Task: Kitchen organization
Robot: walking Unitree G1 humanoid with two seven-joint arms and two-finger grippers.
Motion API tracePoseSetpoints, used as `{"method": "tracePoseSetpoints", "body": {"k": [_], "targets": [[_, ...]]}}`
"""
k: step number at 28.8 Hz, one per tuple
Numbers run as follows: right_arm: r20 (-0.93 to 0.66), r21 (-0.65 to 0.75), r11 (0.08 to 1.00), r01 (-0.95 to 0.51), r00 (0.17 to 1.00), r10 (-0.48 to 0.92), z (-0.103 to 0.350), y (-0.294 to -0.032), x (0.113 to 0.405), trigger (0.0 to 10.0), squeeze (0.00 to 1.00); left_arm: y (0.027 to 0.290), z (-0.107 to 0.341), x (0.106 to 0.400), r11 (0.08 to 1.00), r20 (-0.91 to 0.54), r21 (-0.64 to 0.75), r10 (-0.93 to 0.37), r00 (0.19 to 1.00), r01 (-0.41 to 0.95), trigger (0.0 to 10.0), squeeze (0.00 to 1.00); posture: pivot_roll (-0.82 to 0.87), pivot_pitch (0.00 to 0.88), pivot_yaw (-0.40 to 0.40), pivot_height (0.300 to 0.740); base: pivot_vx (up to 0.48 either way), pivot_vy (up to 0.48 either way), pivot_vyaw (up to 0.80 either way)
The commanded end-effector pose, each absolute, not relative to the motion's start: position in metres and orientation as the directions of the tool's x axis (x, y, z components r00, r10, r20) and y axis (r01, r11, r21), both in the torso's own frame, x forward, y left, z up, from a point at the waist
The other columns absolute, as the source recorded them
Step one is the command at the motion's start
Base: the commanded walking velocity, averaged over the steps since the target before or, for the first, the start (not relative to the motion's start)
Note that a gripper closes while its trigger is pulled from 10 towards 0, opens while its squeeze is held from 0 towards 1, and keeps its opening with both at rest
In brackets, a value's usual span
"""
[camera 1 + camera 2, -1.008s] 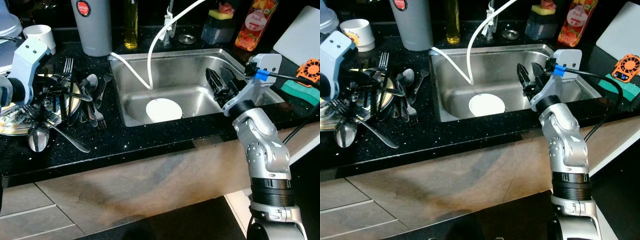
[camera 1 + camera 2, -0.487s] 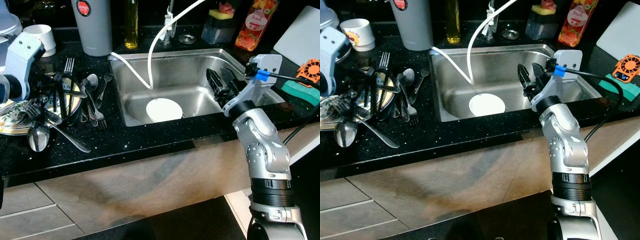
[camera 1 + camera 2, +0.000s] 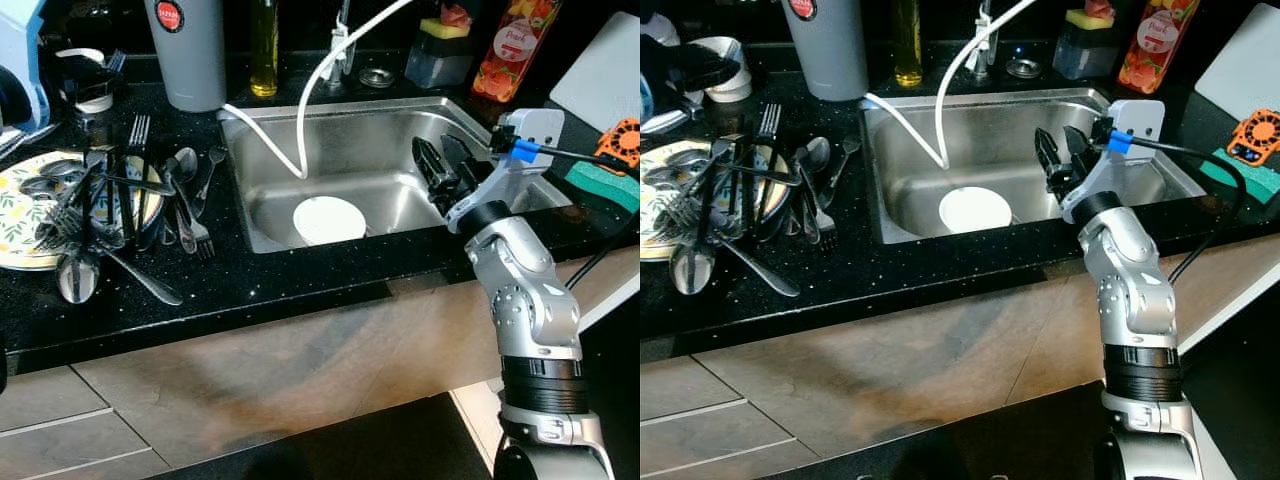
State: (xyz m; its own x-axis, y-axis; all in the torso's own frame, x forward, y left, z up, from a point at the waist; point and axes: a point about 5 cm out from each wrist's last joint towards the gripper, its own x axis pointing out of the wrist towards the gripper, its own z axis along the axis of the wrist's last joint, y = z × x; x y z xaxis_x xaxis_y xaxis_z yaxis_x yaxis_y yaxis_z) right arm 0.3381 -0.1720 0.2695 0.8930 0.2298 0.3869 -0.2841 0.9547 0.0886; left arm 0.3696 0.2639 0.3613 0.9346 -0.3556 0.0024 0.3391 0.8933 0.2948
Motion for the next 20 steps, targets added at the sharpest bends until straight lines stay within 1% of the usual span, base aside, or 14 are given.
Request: {"method": "tracePoseSetpoints", "body": {"k": [1,2,3,4,5,6,7,8,10,11,13,14,17,20], "targets": [[0.403,0.106,0.956,-0.275,0.89,0.211,0.272,-0.174,0.339,10.0,0.0,0.252,0.356,0.375,0.89,-0.001,0.26,-0.387,0.922,0.374,10.0,0.0,0.09,0.082,-0.039,0.74,0.0,0.0,0.0],[0.405,0.108,0.957,-0.269,0.891,0.205,0.272,-0.175,0.339,10.0,0.0,0.245,0.357,0.377,0.89,0.014,0.234,-0.407,0.913,0.392,10.0,0.0,0.09,0.084,-0.035,0.74,0.0,0.0,0.0],[0.408,0.113,0.959,-0.26,0.892,0.194,0.273,-0.177,0.338,10.0,0.0,0.232,0.36,0.38,0.881,0.052,0.216,-0.441,0.896,0.421,10.0,0.0,0.08,0.085,-0.035,0.74,0.0,0.0,0.0],[0.408,0.113,0.959,-0.26,0.892,0.194,0.273,-0.177,0.338,10.0,0.0,0.232,0.36,0.38,0.881,0.052,0.216,-0.441,0.896,0.421,10.0,0.0,0.08,0.085,-0.035,0.74,0.0,0.0,0.0],[0.412,0.117,0.961,-0.251,0.893,0.183,0.274,-0.179,0.338,10.0,0.0,0.217,0.364,0.384,0.868,0.09,0.198,-0.478,0.874,0.455,10.0,0.0,0.08,0.087,-0.033,0.74,0.0,0.0,0.0],[0.413,0.122,0.963,-0.24,0.895,0.171,0.273,-0.182,0.336,10.0,0.0,0.193,0.367,0.39,0.844,0.126,0.196,-0.526,0.841,0.499,10.0,0.0,0.07,0.099,-0.032,0.74,0.0,0.0,0.0],[0.413,0.122,0.963,-0.24,0.895,0.171,0.273,-0.182,0.336,10.0,0.0,0.193,0.367,0.39,0.844,0.126,0.196,-0.526,0.841,0.499,10.0,0.0,0.07,0.099,-0.032,0.74,0.0,0.0,0.0],[0.413,0.123,0.965,-0.233,0.896,0.164,0.273,-0.183,0.335,10.0,0.0,0.172,0.37,0.395,0.82,0.149,0.193,-0.567,0.81,0.538,10.0,0.0,0.06,0.108,-0.022,0.74,0.0,0.0,0.0],[0.413,0.123,0.966,-0.229,0.897,0.161,0.273,-0.183,0.332,10.0,0.0,0.14,0.37,0.401,0.791,0.156,0.189,-0.609,0.778,0.581,10.0,0.0,0.04,0.118,-0.012,0.74,0.0,0.0,0.0],[0.413,0.123,0.966,-0.229,0.897,0.161,0.273,-0.183,0.332,10.0,0.0,0.14,0.37,0.401,0.791,0.156,0.189,-0.609,0.778,0.581,10.0,0.0,0.04,0.118,-0.012,0.74,0.0,0.0,0.0],[0.412,0.12,0.966,-0.227,0.897,0.16,0.272,-0.183,0.329,10.0,0.0,0.118,0.365,0.405,0.767,0.13,0.166,-0.64,0.757,0.62,10.0,0.0,0.04,0.125,-0.004,0.74,0.0,0.0,0.0],[0.411,0.117,0.97,-0.214,0.899,0.148,0.271,-0.185,0.327,10.0,0.0,0.098,0.353,0.409,0.745,0.078,0.135,-0.665,0.743,0.653,10.0,0.0,0.03,0.138,0.011,0.74,0.0,0.0,0.0],[0.408,0.114,0.979,-0.169,0.907,0.109,0.268,-0.191,0.324,10.0,0.0,0.063,0.321,0.411,0.71,-0.046,0.113,-0.696,0.717,0.695,10.0,0.0,0.02,0.149,0.03,0.74,0.0,0.0,0.0],[0.413,0.108,0.987,-0.115,0.909,0.061,0.267,-0.196,0.322,10.0,0.0,0.047,0.297,0.41,0.698,-0.104,0.106,-0.7,0.707,0.708,10.0,0.0,0.01,0.156,0.038,0.74,0.0,0.0,0.0]]}}
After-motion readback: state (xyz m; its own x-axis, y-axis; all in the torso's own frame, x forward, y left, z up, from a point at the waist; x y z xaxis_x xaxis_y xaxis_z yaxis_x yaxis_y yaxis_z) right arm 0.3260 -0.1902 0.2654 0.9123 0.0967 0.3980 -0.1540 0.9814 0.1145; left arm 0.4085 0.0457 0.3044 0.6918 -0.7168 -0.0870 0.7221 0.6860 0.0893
